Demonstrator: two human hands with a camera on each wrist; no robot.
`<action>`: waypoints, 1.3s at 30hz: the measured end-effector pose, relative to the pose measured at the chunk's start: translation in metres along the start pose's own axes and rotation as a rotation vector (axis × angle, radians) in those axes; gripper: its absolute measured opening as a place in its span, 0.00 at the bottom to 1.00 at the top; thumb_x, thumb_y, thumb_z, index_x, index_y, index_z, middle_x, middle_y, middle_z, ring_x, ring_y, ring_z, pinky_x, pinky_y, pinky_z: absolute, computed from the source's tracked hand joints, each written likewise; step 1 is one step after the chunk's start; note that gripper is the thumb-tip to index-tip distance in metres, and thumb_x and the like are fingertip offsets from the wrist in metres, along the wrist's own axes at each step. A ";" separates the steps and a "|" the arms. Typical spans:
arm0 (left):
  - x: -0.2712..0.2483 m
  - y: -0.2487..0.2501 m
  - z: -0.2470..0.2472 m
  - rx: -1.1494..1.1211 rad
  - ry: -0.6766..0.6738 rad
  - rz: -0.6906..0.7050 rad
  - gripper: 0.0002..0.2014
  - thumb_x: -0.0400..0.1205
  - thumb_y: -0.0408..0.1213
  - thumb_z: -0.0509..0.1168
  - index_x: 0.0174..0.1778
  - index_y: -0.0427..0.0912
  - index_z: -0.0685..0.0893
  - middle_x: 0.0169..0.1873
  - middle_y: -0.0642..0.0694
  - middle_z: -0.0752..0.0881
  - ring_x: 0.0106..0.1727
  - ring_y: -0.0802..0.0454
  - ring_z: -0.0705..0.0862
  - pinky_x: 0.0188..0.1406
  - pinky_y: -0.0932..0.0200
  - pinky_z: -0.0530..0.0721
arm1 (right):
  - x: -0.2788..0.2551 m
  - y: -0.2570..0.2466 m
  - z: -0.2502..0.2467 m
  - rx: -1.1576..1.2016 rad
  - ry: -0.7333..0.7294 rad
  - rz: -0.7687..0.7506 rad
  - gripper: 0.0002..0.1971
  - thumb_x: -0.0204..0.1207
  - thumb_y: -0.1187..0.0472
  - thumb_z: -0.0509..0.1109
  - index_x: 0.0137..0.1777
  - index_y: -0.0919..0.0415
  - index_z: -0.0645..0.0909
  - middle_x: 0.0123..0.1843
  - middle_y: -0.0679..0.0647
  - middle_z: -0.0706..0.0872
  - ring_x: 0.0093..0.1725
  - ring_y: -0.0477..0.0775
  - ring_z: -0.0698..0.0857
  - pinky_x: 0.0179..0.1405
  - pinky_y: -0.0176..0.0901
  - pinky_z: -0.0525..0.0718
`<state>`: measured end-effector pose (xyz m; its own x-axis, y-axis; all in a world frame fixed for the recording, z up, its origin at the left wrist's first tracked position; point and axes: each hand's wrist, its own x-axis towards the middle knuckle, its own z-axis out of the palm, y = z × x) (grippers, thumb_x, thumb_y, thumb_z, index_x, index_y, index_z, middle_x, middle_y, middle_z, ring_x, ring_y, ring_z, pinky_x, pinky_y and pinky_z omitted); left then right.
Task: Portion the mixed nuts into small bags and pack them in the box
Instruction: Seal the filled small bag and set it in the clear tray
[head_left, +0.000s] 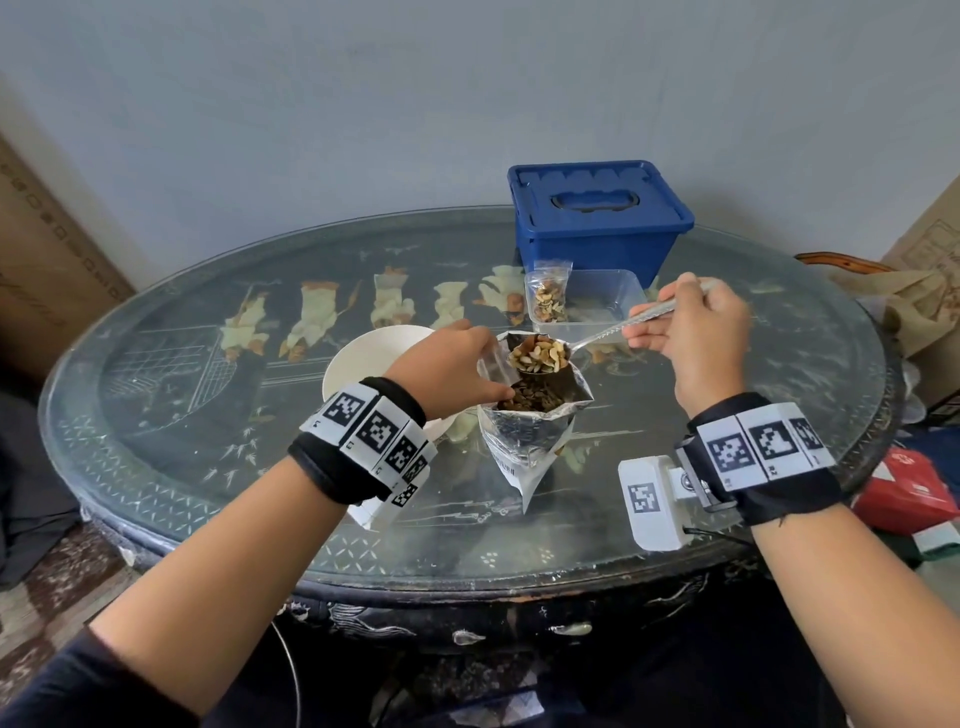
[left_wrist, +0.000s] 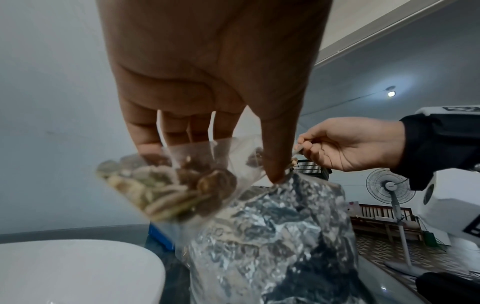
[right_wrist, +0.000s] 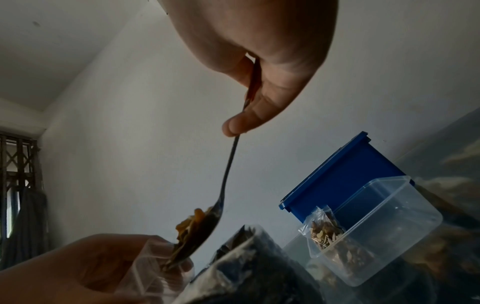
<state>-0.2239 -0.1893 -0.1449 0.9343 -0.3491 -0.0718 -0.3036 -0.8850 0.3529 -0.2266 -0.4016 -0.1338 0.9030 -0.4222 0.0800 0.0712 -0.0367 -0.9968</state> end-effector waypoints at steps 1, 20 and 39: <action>0.001 0.001 0.000 -0.005 -0.001 0.003 0.24 0.76 0.50 0.69 0.63 0.41 0.77 0.58 0.44 0.78 0.49 0.54 0.74 0.48 0.63 0.71 | 0.000 0.000 0.000 -0.006 -0.002 -0.004 0.15 0.86 0.61 0.52 0.38 0.61 0.71 0.33 0.61 0.85 0.21 0.48 0.85 0.19 0.34 0.81; 0.009 0.012 0.003 0.043 -0.033 0.024 0.28 0.75 0.53 0.70 0.65 0.40 0.75 0.57 0.43 0.79 0.57 0.47 0.77 0.58 0.52 0.78 | -0.003 0.007 0.014 -0.037 -0.084 -0.046 0.14 0.86 0.62 0.53 0.37 0.59 0.72 0.33 0.61 0.85 0.23 0.50 0.86 0.23 0.39 0.85; 0.001 0.004 0.019 -0.233 0.237 -0.008 0.25 0.75 0.47 0.72 0.64 0.39 0.76 0.50 0.47 0.80 0.46 0.56 0.75 0.42 0.74 0.69 | -0.020 -0.017 0.035 -0.135 -0.327 -0.432 0.13 0.85 0.62 0.56 0.39 0.54 0.74 0.33 0.55 0.86 0.28 0.54 0.87 0.26 0.48 0.86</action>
<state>-0.2278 -0.1991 -0.1609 0.9623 -0.2366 0.1338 -0.2704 -0.7839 0.5589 -0.2312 -0.3613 -0.1186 0.8898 -0.0410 0.4545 0.4283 -0.2689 -0.8627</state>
